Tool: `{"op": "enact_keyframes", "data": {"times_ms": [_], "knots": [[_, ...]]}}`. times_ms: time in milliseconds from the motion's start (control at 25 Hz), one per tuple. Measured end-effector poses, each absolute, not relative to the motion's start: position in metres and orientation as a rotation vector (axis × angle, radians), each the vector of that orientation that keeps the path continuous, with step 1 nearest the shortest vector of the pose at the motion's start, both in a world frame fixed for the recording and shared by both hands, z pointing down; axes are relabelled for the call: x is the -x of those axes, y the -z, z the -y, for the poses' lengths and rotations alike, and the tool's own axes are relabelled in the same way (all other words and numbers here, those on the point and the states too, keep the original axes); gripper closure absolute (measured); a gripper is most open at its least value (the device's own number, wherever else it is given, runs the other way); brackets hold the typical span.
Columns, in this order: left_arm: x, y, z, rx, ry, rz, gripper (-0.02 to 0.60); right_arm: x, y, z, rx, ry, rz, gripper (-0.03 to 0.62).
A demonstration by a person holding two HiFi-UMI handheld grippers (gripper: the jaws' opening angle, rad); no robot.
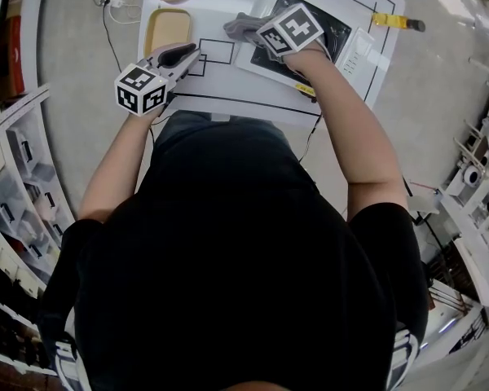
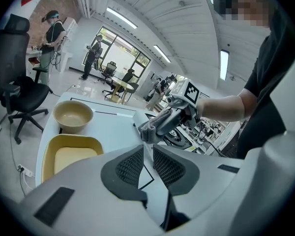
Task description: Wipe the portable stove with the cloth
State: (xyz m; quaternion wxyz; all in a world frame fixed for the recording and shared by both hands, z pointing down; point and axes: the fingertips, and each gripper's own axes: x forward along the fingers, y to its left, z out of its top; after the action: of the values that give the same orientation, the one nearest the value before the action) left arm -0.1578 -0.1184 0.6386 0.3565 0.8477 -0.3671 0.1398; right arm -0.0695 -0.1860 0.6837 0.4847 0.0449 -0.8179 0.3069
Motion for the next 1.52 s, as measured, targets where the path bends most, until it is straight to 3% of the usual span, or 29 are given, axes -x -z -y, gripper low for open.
{"op": "enact_keyframes", "data": {"times_ms": [1000, 1520], "knots": [[0.106, -0.636, 0.141, -2.161, -0.377, 0.911, 0.509, 0.035, -0.681, 0.344, -0.352, -0.998, 2.062, 0.482], [0.07, -0.635, 0.145, -2.181, -0.42, 0.855, 0.508, -0.048, -0.685, 0.364, -0.539, -1.192, 2.057, 0.482]]}}
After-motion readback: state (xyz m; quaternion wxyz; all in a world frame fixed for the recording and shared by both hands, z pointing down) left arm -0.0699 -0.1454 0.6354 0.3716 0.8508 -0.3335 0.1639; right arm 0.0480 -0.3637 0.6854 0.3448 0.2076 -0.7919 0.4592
